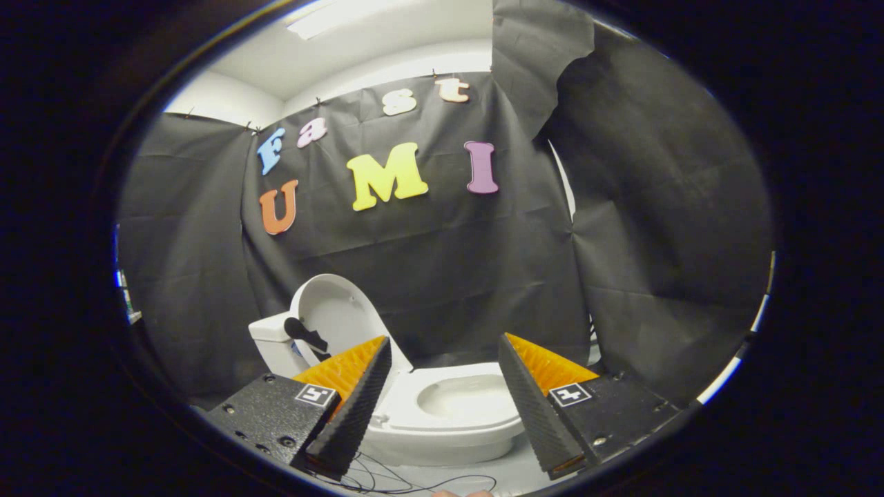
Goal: Open the toilet lid.
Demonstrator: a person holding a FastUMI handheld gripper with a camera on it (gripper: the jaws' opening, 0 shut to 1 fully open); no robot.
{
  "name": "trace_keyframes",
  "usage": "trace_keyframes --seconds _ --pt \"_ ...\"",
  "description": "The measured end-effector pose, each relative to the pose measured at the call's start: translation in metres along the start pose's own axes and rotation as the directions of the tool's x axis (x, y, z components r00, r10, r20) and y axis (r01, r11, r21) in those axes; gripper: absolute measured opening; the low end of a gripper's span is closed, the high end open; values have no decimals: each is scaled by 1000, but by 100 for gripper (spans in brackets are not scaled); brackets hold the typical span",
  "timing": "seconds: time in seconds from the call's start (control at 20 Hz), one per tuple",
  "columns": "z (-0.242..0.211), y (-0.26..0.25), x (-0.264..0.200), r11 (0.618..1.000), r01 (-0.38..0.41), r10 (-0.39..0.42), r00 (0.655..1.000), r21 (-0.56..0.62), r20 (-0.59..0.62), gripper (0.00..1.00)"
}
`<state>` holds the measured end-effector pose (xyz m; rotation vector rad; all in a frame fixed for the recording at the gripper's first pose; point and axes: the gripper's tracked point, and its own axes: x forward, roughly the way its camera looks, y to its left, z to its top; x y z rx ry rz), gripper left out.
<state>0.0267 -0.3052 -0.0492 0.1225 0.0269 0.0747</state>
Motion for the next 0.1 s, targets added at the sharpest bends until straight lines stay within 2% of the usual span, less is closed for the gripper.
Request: trace_keyframes --seconds 0.1 --pt "5 -7 1 1000 15 -15 1000 -4 17 97"
